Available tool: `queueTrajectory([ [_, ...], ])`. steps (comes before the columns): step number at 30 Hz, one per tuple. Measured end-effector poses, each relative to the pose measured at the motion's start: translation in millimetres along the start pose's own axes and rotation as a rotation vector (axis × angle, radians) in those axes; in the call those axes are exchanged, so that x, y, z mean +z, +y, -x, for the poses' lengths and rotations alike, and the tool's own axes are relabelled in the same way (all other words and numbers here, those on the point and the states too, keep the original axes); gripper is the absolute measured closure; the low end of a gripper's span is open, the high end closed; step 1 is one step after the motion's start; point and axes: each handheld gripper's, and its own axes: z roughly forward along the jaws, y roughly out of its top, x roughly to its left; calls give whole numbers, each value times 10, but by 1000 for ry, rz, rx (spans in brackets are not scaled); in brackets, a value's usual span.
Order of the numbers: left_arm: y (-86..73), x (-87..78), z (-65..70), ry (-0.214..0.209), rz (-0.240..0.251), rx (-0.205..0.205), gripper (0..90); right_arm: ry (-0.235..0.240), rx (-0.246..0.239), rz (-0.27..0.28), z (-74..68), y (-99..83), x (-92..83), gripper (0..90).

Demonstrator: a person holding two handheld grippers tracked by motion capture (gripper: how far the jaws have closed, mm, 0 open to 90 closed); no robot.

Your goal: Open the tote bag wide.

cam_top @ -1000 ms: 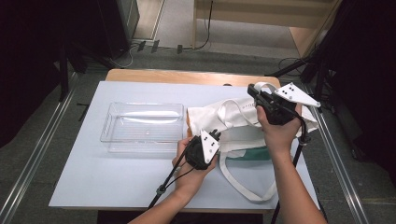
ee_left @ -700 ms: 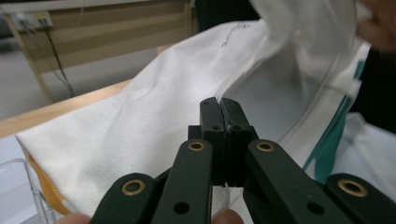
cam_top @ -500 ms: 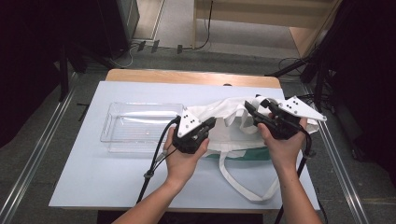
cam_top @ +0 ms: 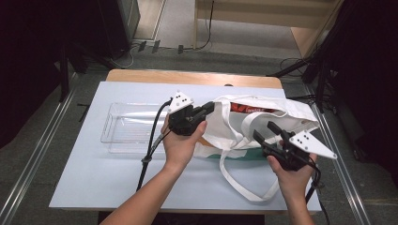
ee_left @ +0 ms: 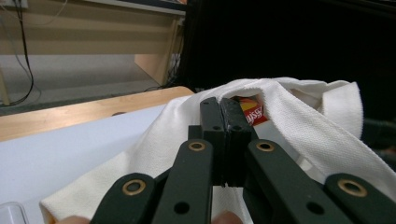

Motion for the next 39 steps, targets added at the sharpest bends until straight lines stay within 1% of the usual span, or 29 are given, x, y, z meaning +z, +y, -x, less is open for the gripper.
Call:
queueTrajectory([
  [2, 18, 10, -7, -5, 2, 0, 900, -57, -16, 9, 10, -130, -73, 431],
  [4, 44, 14, -20, -11, 4, 0, 900, -127, 2, 28, 79, -231, -155, 444],
  [6, 64, 17, -30, -16, 6, 2, 900, -196, 42, 33, 202, -279, -225, 443],
  [7, 74, 17, -31, -16, 5, 3, 900, -234, 69, 36, 264, -299, -258, 439],
  [8, 82, 20, -31, -19, 9, 4, 900, -267, 108, 30, 323, -321, -277, 423],
  [9, 84, 20, -33, -20, 9, 7, 900, -322, 170, 9, 402, -364, -281, 394],
  [11, 83, 25, -37, -23, 8, 2, 900, -367, 230, -18, 462, -426, -266, 365],
  [12, 81, 25, -45, -23, 4, 2, 900, -374, 249, -23, 479, -451, -257, 351],
  [13, 79, 28, -52, -24, 6, 0, 900, -379, 258, -26, 490, -478, -236, 338],
  [15, 74, 33, -66, -24, 3, 0, 900, -411, 246, -44, 497, -507, -188, 296],
  [16, 74, 32, -73, -23, 3, -1, 900, -426, 258, -35, 491, -512, -189, 295],
  [18, 77, 25, -80, -23, 11, -6, 900, -472, 265, -19, 491, -518, -214, 296],
  [19, 79, 20, -82, -27, 13, -2, 900, -484, 280, -13, 501, -519, -229, 295],
  [20, 78, 18, -77, -28, 14, 2, 900, -483, 290, -17, 525, -526, -232, 295],
  [21, 77, 17, -76, -31, 12, 7, 900, -465, 318, -28, 555, -536, -224, 295],
  [22, 73, 19, -74, -36, 11, 9, 900, -448, 334, -34, 574, -545, -214, 308],
  [23, 70, 19, -71, -36, 8, 14, 900, -415, 354, -35, 597, -558, -200, 369],
  [24, 66, 20, -68, -36, 9, 15, 900, -365, 369, -29, 615, -570, -187, 432],
  [25, 65, 22, -64, -37, 8, 14, 900, -345, 377, -27, 614, -568, -171, 440],
  [26, 66, 20, -62, -40, 7, 18, 900, -345, 366, -25, 613, -561, -160, 514],
  [27, 67, 19, -61, -41, 9, 18, 900, -315, 360, -17, 616, -552, -155, 605],
  [28, 70, 17, -61, -43, 9, 20, 900, -308, 358, -15, 617, -545, -148, 638],
  [29, 71, 17, -61, -44, 11, 19, 900, -313, 348, -17, 607, -535, -145, 736],
  [31, 76, 13, -68, -44, 17, 17, 900, -320, 320, -20, 596, -528, -158, 838],
  [32, 83, 6, -79, -42, 22, 11, 900, -317, 316, -23, 594, -527, -164, 887],
  [33, 90, 3, -89, -45, 23, 9, 900, -313, 300, -33, 593, -530, -177, 900],
  [34, 102, 1, -100, -45, 25, 2, 900, -314, 292, -38, 589, -533, -185, 900],
  [37, 138, 3, -124, -38, 28, 4, 900, -317, 271, -61, 578, -543, -238, 900],
  [39, 164, 16, -152, -37, 34, -17, 900, -320, 257, -78, 556, -557, -295, 900],
])
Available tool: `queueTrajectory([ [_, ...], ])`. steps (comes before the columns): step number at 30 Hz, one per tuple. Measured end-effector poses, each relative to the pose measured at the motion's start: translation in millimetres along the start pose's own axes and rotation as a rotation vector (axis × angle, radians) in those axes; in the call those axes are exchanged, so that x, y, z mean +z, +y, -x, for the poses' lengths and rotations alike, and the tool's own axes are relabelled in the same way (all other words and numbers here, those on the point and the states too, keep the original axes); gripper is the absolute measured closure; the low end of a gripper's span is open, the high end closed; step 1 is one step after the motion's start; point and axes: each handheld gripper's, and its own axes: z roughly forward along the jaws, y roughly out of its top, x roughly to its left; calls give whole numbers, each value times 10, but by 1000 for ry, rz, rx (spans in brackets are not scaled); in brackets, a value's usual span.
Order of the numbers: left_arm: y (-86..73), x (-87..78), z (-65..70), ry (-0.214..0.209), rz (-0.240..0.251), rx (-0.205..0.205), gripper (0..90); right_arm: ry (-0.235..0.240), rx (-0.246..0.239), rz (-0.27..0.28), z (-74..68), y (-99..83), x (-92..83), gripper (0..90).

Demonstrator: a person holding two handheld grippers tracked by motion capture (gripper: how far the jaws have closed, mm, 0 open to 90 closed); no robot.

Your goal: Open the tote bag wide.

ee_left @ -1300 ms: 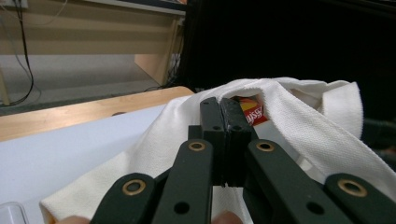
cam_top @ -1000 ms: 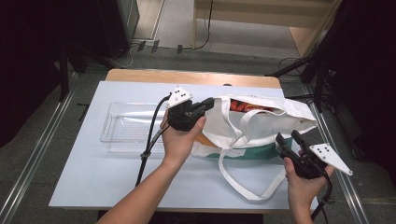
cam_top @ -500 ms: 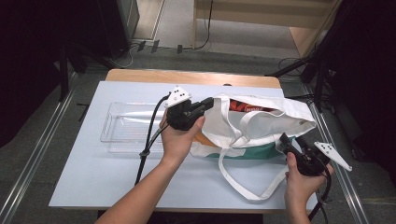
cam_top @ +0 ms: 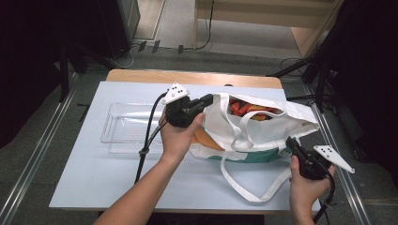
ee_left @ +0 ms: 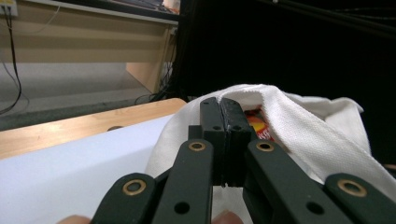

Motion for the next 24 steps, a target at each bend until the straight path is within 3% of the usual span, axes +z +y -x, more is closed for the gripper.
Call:
queueTrajectory([
  [6, 35, 50, -163, 41, 3, -32, 900, -3, -30, -51, 92, -135, -222, 900],
  [9, 13, 92, -259, 67, -11, -42, 900, -30, -63, -82, 168, -233, -319, 900],
  [12, -48, 154, -308, 66, -33, -57, 900, -28, -53, -109, 241, -344, -380, 900],
  [15, -81, 150, -290, 46, -14, -66, 900, -32, -55, -99, 229, -352, -400, 898],
  [18, -70, 127, -257, 34, -11, -43, 900, -44, -60, -29, 189, -284, -425, 652],
  [20, -70, 122, -248, 32, -15, -38, 900, -37, -57, 26, 172, -196, -462, 542],
  [22, -73, 126, -244, 27, -16, -40, 900, -49, -75, 60, 136, -83, -486, 455],
  [24, -73, 128, -236, 24, -14, -41, 900, -54, -93, 81, 111, -8, -495, 436],
])
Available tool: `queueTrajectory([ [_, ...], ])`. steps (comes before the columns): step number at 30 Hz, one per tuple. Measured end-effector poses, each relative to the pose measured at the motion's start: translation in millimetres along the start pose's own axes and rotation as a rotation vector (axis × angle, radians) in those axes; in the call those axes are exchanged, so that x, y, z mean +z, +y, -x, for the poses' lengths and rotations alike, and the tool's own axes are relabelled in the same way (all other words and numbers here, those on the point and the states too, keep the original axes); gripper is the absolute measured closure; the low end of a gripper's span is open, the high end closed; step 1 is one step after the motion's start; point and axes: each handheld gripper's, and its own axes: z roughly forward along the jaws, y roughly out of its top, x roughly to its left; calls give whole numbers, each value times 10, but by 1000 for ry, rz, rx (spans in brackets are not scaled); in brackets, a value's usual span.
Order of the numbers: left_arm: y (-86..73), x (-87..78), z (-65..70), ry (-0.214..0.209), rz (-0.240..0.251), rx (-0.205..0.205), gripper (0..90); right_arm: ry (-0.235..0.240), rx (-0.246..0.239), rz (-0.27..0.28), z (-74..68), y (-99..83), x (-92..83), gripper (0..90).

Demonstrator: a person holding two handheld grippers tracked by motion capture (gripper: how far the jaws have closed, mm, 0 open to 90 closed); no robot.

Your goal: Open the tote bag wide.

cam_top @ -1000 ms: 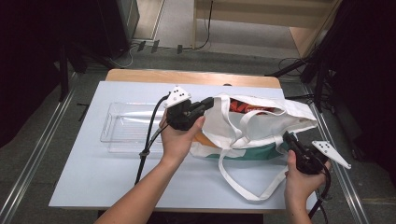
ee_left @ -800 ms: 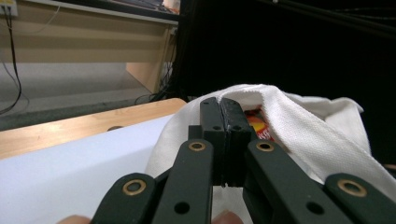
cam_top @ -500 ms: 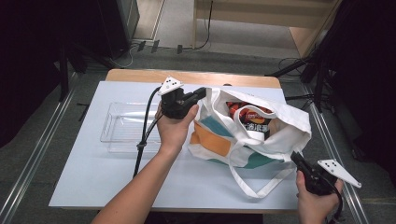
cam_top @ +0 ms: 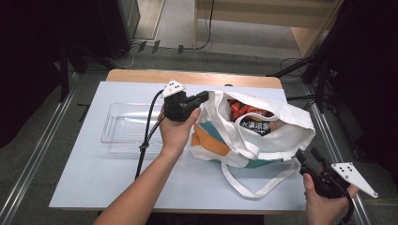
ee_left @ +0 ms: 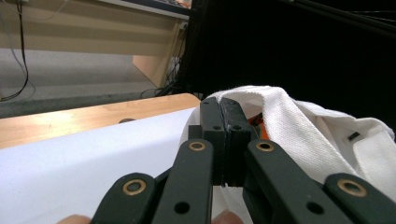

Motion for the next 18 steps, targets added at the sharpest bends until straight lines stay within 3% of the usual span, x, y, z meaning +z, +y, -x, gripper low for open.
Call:
queueTrajectory([
  [4, 3, -3, 18, -8, -1, 4, 900, 4, -47, 38, -67, 193, 27, 422],
  [8, 8, -11, 33, -9, -4, 15, 900, 1, -129, 91, -197, 390, 74, 415],
  [10, 8, -14, 33, -10, -6, 17, 900, 36, -138, 107, -259, 466, 88, 424],
  [12, 7, -13, 34, -12, -6, 16, 900, 108, -146, 112, -334, 525, 124, 480],
  [15, -1, -15, 39, -13, -9, 16, 900, 178, -215, 91, -477, 572, 216, 497],
  [18, -8, -18, 45, -14, -8, 19, 900, 206, -283, 63, -623, 604, 341, 479],
])
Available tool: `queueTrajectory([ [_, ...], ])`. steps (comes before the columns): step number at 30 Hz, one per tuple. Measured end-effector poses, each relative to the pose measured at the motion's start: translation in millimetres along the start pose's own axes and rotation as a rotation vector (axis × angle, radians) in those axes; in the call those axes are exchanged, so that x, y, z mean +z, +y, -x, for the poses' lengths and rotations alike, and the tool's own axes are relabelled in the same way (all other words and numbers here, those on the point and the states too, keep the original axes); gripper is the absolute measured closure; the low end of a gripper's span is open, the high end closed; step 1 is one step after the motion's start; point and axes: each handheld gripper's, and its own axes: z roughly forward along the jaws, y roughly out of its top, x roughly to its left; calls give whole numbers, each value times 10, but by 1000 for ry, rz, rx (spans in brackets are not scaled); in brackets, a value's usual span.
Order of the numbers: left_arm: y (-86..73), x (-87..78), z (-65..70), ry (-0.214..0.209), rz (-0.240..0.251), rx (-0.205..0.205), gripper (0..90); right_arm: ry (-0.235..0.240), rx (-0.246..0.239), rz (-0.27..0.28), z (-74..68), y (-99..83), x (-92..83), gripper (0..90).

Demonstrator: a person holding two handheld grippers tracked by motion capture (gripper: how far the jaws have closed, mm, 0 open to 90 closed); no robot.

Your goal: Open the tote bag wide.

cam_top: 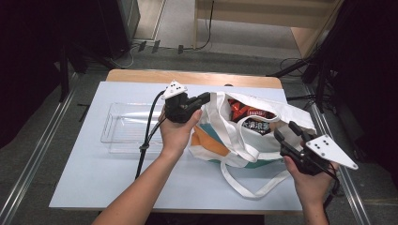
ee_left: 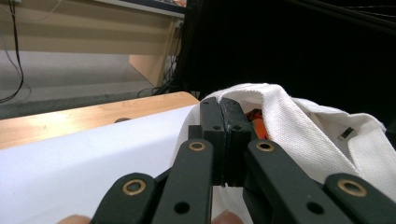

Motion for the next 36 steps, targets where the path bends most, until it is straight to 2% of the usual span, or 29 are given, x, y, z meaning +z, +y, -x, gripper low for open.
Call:
queueTrajectory([
  [1, 0, -5, 2, 1, -2, 2, 900, 5, -18, -7, -18, 11, 39, 479],
  [3, -1, -11, 4, 0, -5, 6, 900, -21, -59, -19, -60, 32, 132, 479],
  [8, -3, -18, 2, -4, -9, 5, 900, -20, -75, -45, -51, 87, 314, 436],
  [11, -7, -24, 4, -9, -11, 9, 900, -28, -111, -76, -54, 72, 396, 433],
  [12, -12, -24, 4, -11, -11, 10, 900, -43, -125, -82, -58, 62, 415, 463],
  [13, -16, -25, 3, -12, -10, 10, 900, -67, -140, -85, -60, 56, 431, 538],
  [14, -21, -27, 1, -11, -11, 8, 900, -94, -151, -81, -50, 52, 439, 652],
  [16, -29, -26, 2, -18, -15, 11, 900, -100, -133, -71, -4, 67, 447, 789],
  [18, -34, -19, 17, -25, -20, 20, 900, -97, -122, -71, 70, 111, 471, 837],
  [21, -30, 2, 33, -35, -19, 28, 900, -100, -115, -63, 159, 195, 524, 854],
  [23, -28, 24, 34, -47, -15, 18, 900, -102, -105, -56, 218, 257, 567, 855],
  [25, -27, 56, 37, -37, -16, 14, 897, -90, -78, -54, 285, 322, 623, 856],
  [26, -27, 78, 44, -20, -29, 24, 868, -83, -69, -58, 319, 349, 667, 857],
  [29, -52, 165, 84, 55, -70, 73, 689, -64, -47, -56, 376, 373, 759, 859],
  [30, -70, 203, 88, 66, -93, 85, 644, -60, -36, -56, 386, 379, 783, 859],
  [31, -90, 242, 87, 66, -116, 80, 593, -57, -31, -56, 391, 386, 806, 860],
  [32, -119, 276, 72, 60, -130, 84, 579, -56, -29, -54, 395, 394, 821, 860],
  [33, -134, 288, 65, 58, -138, 86, 621, -53, -26, -54, 391, 408, 836, 860],
  [36, -168, 306, 50, 28, -158, 87, 875, -59, -39, -60, 386, 430, 880, 860],
])
